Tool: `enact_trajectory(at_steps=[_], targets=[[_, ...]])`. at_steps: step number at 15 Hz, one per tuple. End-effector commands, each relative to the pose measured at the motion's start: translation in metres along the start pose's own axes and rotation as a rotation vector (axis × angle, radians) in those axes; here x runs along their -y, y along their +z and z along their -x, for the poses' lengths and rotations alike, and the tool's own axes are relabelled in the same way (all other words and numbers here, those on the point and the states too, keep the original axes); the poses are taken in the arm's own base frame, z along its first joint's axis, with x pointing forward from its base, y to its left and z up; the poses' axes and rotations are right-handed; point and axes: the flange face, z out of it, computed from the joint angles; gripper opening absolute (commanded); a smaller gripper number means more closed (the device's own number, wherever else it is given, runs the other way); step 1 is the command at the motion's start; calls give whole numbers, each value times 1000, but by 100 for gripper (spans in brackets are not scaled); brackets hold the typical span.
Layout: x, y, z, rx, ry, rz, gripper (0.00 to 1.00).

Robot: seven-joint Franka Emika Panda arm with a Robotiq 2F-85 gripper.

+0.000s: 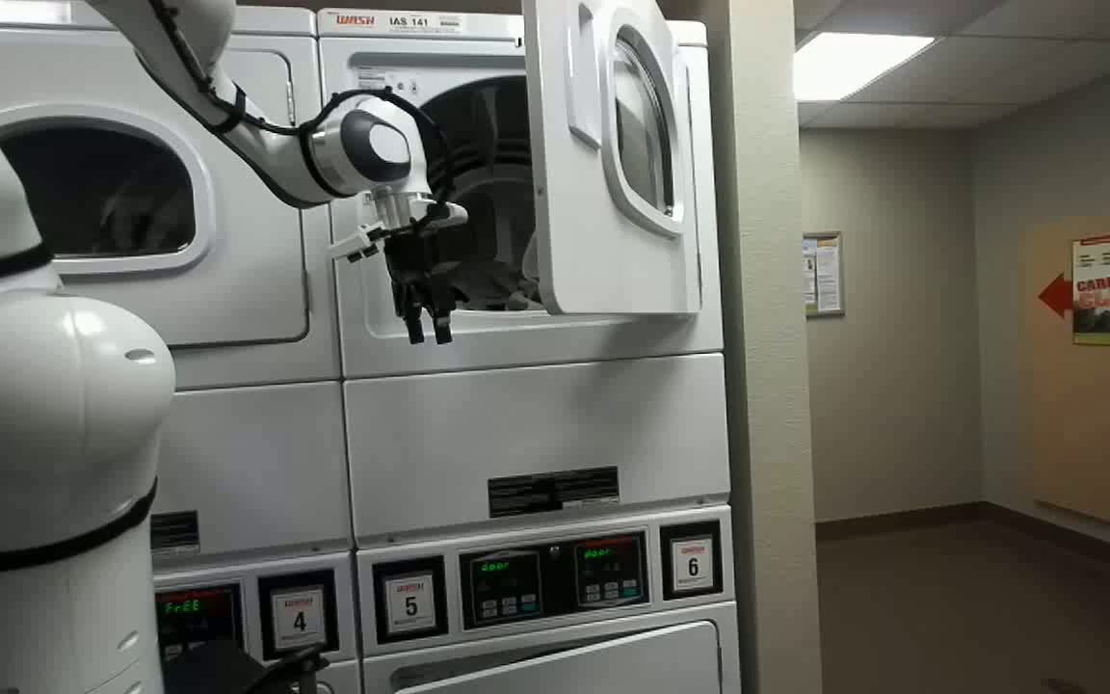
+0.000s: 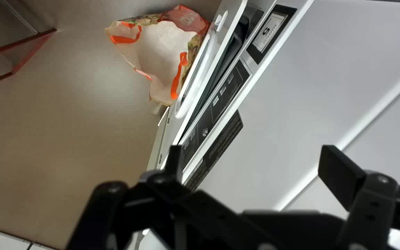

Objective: Remove the cloth from the washing machine and close it

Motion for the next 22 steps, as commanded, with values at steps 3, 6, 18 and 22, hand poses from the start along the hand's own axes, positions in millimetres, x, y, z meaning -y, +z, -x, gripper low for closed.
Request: enact_trajectory(at_steps=[3,6,18,22], targets=[[-4,0,-6,-3,4,5,100],[-22,1,-35,-21,-19,14,100],[-22,-27,-231,-351,-271,-160,100],[26,-25,-257,-404,-345,-314,100]])
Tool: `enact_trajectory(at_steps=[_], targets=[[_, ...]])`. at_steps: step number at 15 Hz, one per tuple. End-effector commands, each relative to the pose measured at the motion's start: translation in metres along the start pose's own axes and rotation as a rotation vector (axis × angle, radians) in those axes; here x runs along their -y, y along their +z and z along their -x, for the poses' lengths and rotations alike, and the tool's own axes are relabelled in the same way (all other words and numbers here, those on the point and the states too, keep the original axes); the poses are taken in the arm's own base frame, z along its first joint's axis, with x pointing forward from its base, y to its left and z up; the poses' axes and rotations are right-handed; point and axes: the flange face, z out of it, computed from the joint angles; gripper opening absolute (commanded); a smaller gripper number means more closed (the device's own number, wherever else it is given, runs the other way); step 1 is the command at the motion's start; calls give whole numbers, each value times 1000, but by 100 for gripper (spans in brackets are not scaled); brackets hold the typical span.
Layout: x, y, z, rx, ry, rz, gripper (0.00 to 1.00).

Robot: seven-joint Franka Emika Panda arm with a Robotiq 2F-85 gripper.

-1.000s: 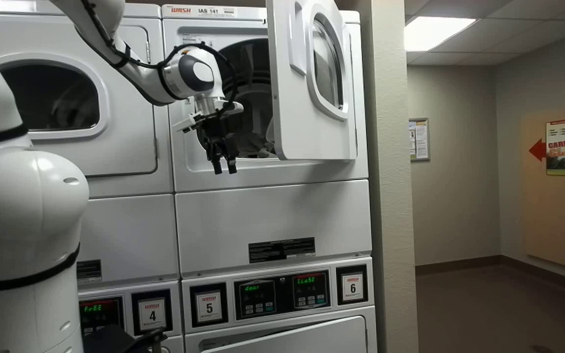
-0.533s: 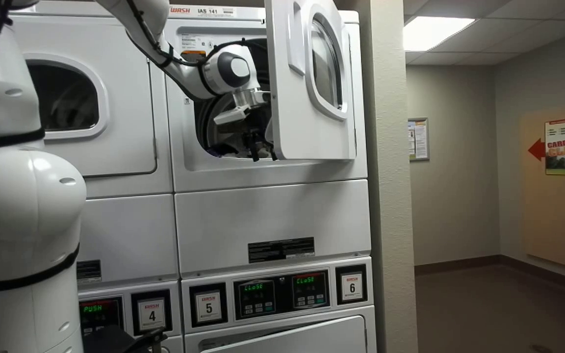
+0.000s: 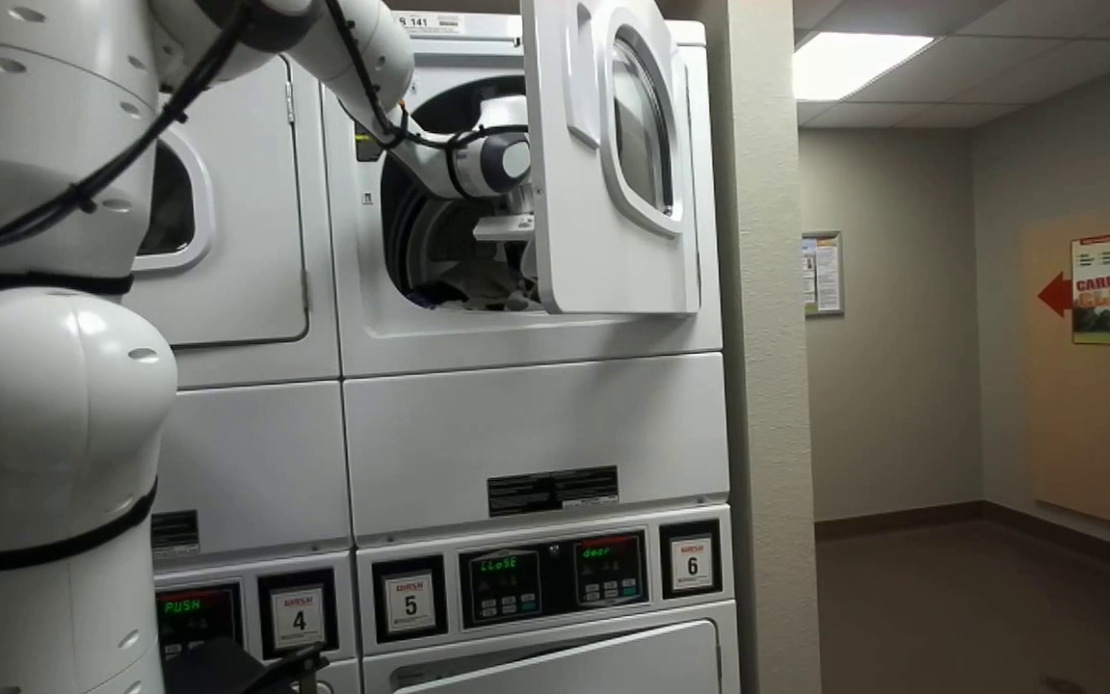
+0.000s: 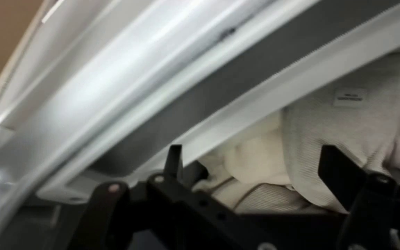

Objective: Remove the cloth from the washing machine and close it

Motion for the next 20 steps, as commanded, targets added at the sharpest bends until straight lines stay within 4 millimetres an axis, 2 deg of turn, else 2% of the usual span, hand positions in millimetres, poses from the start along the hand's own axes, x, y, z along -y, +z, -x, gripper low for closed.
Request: enact_trajectory(at_steps=[1,4,8,9,10,13,18,20], targets=[[29,23,-29,-43,-33,-118,100],[52,55,-20,-39,-26,-148,100],[68,100,7,-24,-31,-144,100],[70,108,10,-25,-31,-146,75],[71,115,12,-31,-21,-146,74],[71,121,10,-69,-7,-143,49],[65,120,10,-66,2,-126,12],[62,117,7,-59,29,-113,0]])
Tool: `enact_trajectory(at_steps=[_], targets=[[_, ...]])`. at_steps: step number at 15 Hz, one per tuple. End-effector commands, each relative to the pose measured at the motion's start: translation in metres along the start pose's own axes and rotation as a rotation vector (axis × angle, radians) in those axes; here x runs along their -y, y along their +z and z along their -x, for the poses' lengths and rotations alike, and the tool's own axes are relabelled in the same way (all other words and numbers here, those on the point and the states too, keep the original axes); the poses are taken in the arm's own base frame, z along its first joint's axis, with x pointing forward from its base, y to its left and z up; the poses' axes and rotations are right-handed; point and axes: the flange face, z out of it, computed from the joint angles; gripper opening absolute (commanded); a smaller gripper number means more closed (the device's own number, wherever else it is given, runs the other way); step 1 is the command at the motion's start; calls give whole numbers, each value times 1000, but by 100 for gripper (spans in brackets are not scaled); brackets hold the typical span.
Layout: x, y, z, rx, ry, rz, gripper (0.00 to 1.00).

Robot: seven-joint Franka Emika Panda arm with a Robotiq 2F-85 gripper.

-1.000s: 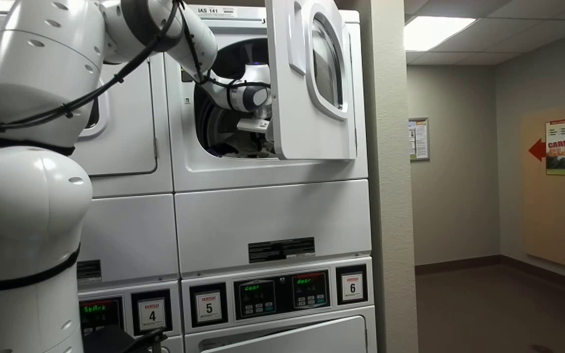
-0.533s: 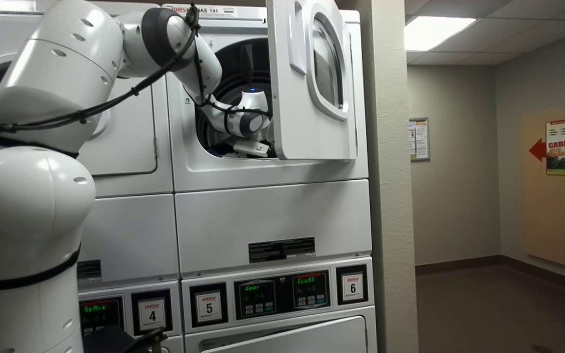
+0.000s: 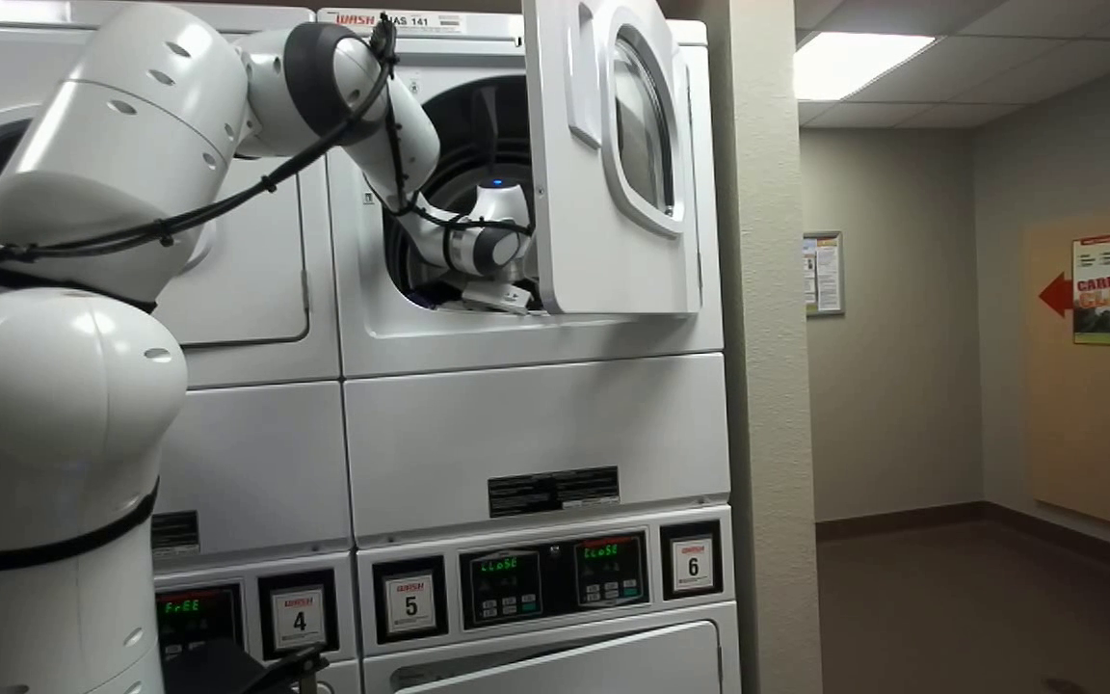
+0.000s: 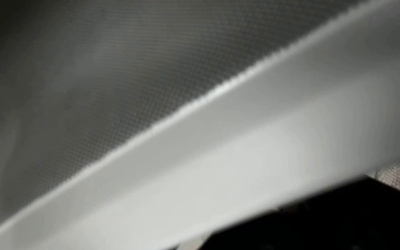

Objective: Remove the cloth from the washing machine and close it

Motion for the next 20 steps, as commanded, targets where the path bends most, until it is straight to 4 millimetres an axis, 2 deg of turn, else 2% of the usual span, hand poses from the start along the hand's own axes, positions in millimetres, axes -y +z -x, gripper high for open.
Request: enact_trajectory(at_steps=[1,4,6,12,17,20], targets=[[-5,-9,-3,7,70,30,0],[-13,-21,-13,11,147,58,2],[-11,-40,-21,-6,158,61,2],[-10,-136,-32,-37,137,69,2],[-10,-197,-16,145,110,76,2],[-22,-235,-1,289,88,144,2]])
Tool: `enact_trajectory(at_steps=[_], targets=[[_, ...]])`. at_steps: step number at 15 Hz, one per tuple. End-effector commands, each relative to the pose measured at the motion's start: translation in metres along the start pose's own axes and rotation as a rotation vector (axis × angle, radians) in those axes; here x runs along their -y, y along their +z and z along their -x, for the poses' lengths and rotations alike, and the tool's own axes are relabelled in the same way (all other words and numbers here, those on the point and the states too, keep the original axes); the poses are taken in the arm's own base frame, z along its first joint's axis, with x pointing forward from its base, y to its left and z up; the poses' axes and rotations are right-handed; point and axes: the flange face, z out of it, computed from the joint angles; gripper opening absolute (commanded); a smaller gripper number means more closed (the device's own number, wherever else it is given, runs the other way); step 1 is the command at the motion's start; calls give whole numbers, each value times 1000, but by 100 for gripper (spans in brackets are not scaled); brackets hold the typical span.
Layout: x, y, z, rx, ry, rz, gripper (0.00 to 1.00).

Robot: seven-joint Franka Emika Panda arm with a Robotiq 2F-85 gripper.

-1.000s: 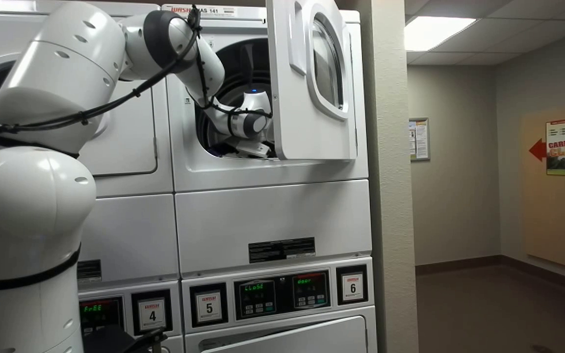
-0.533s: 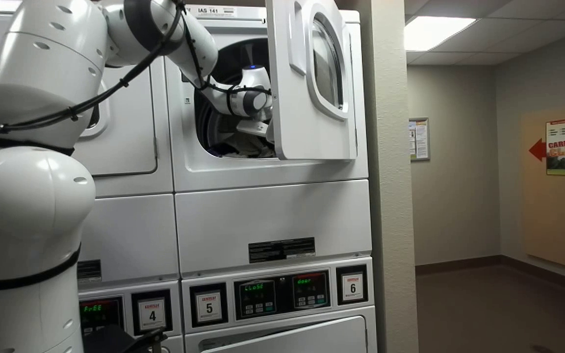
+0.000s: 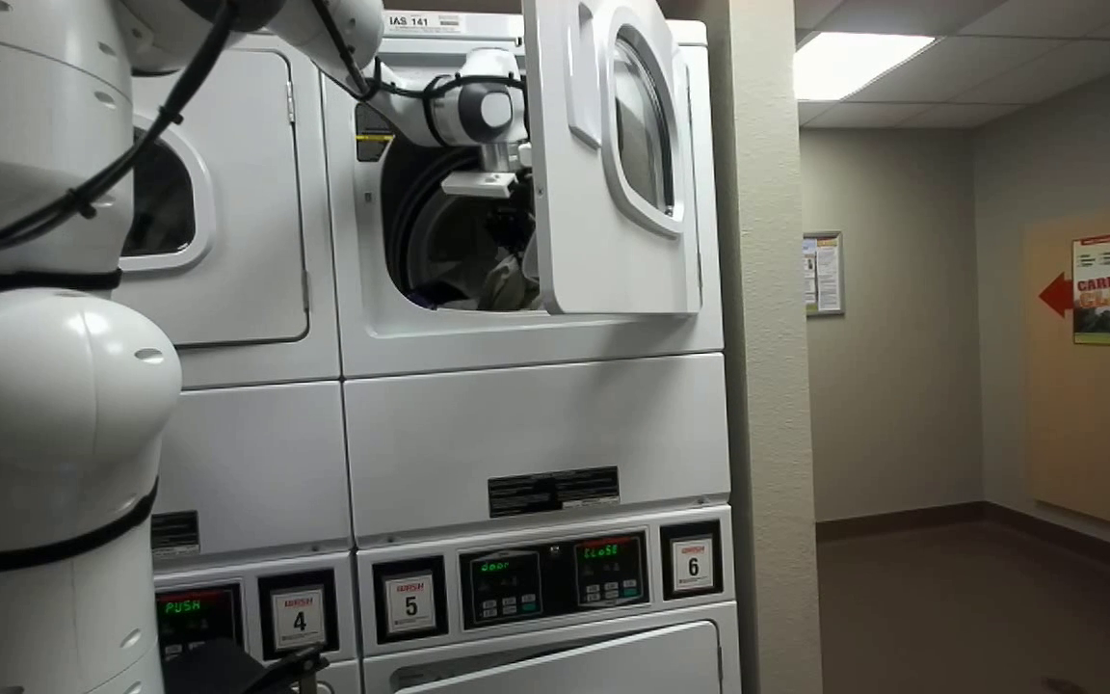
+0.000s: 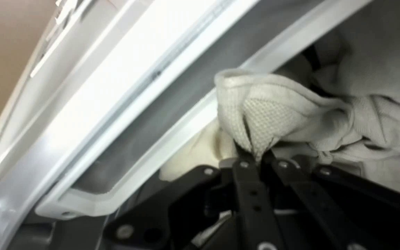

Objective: Remove the cloth from the washing machine and close it

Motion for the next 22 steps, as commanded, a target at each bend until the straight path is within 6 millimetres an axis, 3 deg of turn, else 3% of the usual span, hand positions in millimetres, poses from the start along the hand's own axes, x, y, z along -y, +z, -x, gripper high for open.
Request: enact_trajectory(at_steps=[1,6,10,13,18,22], targets=[[-26,-48,30,128,-26,106,2],[-50,-103,66,297,-51,161,2],[-70,-110,101,503,-80,158,2],[-89,-89,132,681,-122,157,2],[-128,-13,198,869,-124,389,2],[-157,32,272,1097,-209,472,2]])
